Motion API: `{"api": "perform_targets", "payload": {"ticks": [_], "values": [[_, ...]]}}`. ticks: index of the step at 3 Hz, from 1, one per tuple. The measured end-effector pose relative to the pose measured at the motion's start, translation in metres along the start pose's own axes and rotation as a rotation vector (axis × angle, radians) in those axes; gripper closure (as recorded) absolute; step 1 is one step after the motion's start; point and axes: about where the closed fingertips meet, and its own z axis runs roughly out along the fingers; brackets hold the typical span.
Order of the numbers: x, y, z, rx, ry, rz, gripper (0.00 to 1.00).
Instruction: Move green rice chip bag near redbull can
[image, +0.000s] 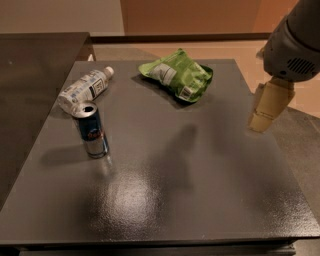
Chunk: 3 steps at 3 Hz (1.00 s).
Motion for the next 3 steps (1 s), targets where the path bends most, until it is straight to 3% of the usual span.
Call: {"api": "perform_targets", "payload": {"ticks": [3], "values": [[-0.048, -0.073, 0.081, 0.003, -0.05, 0.241, 0.0]]}}
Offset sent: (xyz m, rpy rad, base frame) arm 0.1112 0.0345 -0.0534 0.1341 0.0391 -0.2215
